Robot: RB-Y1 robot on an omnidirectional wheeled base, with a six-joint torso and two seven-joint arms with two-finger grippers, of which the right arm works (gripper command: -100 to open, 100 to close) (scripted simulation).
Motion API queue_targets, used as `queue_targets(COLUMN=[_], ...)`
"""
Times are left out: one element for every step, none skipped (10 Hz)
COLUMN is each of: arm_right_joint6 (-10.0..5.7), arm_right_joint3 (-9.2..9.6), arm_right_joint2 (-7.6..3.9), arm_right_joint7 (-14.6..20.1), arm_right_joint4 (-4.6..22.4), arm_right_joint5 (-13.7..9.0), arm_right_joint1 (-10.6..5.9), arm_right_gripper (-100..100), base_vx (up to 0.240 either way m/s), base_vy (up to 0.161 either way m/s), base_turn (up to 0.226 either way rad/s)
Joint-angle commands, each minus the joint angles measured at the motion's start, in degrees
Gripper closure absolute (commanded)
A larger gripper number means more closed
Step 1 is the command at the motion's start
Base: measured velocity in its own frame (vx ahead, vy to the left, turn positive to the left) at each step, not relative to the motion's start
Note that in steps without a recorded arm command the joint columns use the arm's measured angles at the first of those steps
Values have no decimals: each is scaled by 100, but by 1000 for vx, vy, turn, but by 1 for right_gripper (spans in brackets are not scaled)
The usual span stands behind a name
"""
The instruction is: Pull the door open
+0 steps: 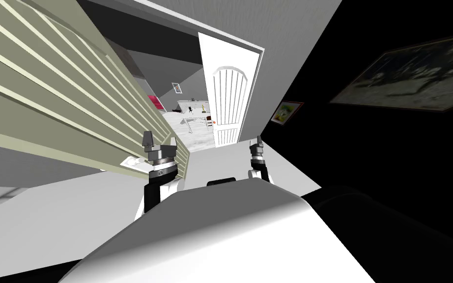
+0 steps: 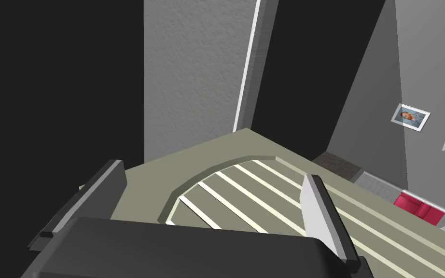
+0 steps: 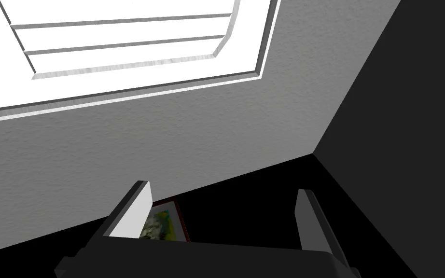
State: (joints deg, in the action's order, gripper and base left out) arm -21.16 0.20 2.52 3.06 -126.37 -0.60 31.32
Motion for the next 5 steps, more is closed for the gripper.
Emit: queue_targets(arm_right_joint6=[-14,-20,-32,-41,-49], arm_right_joint3=[-9,-13,-21,-26,-31], arm_right_joint2=[-78,-107,-167,-205,-244], arm_right_joint7=[-30,-42,-66,-83,-101], arm_right_joint4=[201,283,446,562,679], arm_right_joint5=[-74,-104,-164,-207,-250], arm_right_joint1=[-119,-167,-264,-332,-402], arm_right_gripper=[-100,-100,-100,-100,-100], base_vx=[59,85,78,87,94], base_vy=[19,18,33,22,21], base_turn=[82,67,106,79,62])
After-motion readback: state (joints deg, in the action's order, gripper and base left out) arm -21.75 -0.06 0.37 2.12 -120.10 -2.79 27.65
